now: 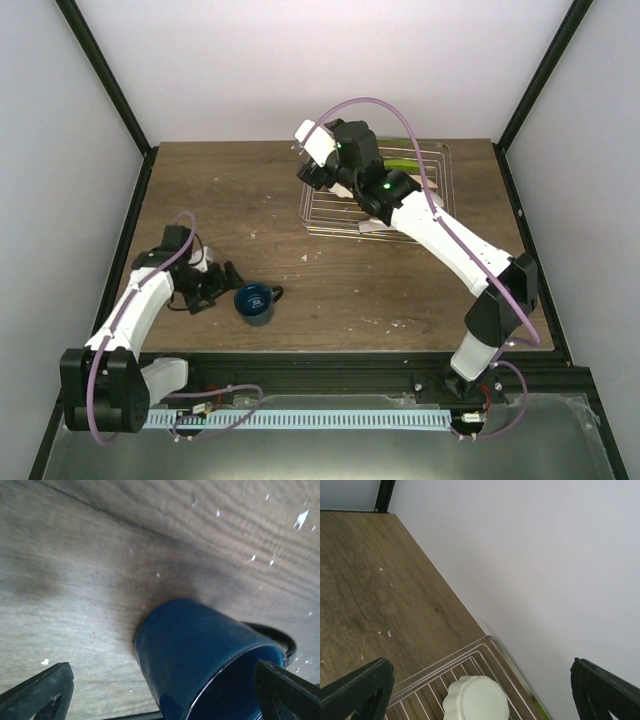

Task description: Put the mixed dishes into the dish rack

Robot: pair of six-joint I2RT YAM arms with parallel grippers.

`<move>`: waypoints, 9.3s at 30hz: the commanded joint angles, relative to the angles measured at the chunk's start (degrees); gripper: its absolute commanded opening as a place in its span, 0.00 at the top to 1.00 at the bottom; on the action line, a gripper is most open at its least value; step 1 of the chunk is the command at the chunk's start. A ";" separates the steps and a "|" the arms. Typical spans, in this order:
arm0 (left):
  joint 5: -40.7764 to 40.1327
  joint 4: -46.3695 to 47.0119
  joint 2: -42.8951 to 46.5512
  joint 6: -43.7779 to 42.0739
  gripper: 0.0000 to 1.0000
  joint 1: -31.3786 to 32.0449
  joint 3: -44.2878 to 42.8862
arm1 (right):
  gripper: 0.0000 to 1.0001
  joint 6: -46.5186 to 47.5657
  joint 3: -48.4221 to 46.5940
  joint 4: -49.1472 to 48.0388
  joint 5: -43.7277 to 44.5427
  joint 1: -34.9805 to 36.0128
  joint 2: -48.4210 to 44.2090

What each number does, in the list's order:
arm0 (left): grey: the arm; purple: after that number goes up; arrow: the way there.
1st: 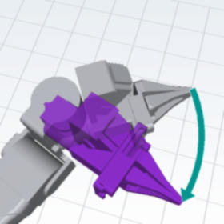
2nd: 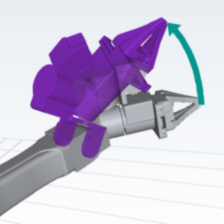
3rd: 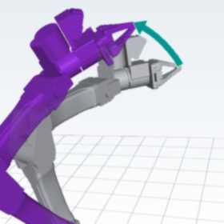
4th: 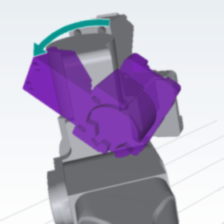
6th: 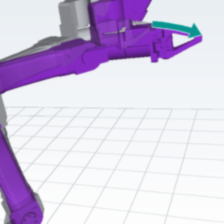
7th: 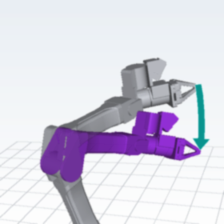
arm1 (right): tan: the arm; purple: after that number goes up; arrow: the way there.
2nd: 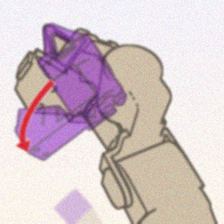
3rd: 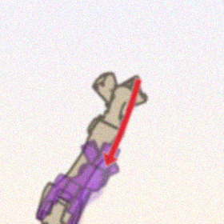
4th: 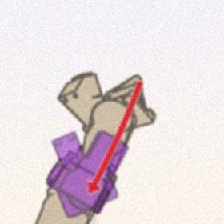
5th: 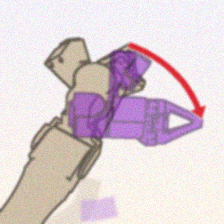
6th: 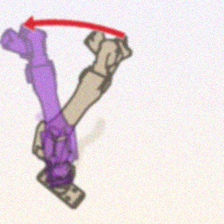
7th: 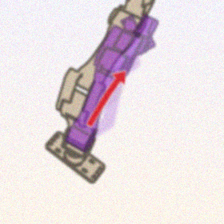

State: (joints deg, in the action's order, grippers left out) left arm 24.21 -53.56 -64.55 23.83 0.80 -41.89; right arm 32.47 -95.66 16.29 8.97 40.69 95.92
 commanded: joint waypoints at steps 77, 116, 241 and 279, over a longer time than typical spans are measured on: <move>-55.32 44.15 5.49 -14.21 1.00 26.76 -8.22 | 0.21 -50.29 -33.84 41.26 -55.58 -13.20 16.01; -64.04 76.78 3.48 -38.23 1.00 38.54 -3.55 | 0.36 -61.12 -27.83 29.87 -81.67 -13.63 23.49; -63.36 59.69 2.11 -23.10 0.00 31.65 -5.68 | 0.99 -29.56 -15.90 23.42 -22.67 -16.20 25.08; -61.21 58.32 -1.37 -23.84 0.00 30.50 -9.59 | 0.40 -22.82 -8.58 26.16 -16.18 -13.62 18.54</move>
State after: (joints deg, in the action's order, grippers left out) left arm -38.13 5.96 -65.21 -0.25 31.53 -48.69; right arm 8.95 -104.73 41.71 -9.58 26.72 118.83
